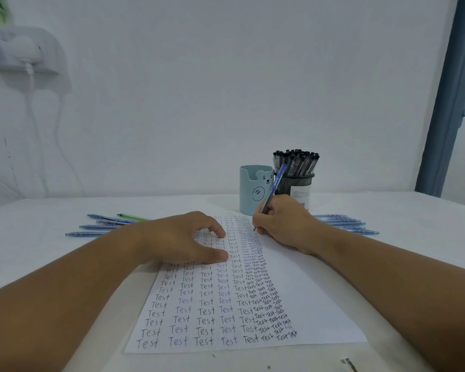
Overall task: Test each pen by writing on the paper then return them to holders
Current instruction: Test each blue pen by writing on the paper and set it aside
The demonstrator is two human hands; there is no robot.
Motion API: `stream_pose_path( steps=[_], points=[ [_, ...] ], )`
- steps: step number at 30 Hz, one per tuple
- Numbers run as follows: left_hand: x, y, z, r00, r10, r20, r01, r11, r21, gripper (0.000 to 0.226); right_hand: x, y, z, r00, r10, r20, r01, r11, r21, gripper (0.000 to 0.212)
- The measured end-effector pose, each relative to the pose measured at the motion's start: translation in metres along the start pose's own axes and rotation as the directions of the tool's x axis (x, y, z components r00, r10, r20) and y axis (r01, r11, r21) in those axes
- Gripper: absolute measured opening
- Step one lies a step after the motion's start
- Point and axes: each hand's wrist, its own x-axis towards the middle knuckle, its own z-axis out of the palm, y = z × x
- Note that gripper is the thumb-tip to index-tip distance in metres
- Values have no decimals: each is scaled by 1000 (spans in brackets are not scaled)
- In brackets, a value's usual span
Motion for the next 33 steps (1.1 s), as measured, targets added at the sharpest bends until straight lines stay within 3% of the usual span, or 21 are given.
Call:
stream_pose_path(
  steps=[33],
  points=[
    [0,-1,0,1000,9,20,-9,1000,-2,51,-3,-3,-1,998,-66,10,67,993,-94,17]
  ],
)
